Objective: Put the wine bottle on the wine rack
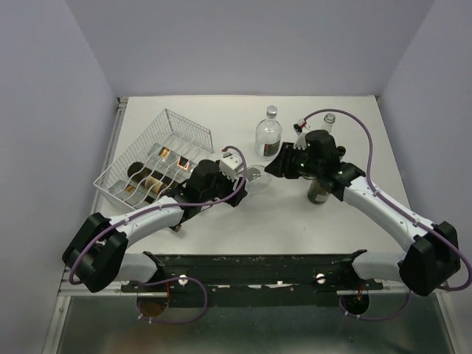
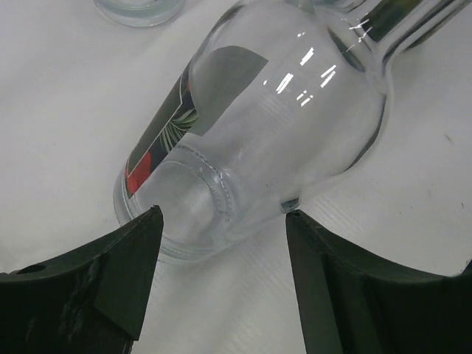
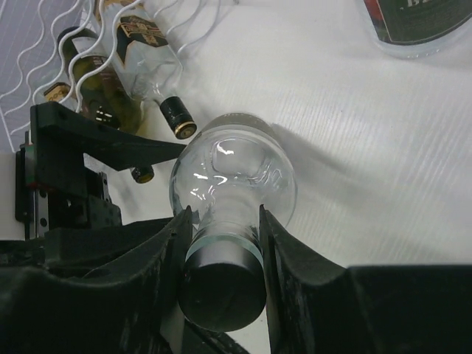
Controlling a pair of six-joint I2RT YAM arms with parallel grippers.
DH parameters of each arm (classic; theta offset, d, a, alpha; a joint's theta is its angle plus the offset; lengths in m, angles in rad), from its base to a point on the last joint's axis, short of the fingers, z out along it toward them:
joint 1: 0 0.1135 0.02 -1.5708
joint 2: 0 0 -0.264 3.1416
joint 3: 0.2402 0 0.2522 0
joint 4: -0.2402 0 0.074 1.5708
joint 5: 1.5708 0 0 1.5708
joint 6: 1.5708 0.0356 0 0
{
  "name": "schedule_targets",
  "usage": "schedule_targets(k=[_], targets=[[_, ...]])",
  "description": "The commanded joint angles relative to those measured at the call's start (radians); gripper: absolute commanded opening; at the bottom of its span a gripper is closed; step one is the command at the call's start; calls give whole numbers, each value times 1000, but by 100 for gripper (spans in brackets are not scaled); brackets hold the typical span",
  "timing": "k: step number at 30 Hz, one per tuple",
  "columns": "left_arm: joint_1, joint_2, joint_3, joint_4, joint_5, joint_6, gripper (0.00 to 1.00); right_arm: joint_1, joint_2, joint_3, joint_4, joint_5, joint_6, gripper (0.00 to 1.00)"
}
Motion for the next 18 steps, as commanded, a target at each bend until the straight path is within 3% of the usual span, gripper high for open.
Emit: schedule_targets(k=[1, 10, 18], targets=[[-28, 71, 45, 48, -124, -9, 75, 15, -66, -126, 128, -93, -103, 1], [-33, 117, 68, 30, -164, -29, 74, 69, -113, -171, -19, -100, -276, 1], [-31, 28, 34, 56, -219, 0, 74, 165, -16, -158, -82, 53, -367, 1]])
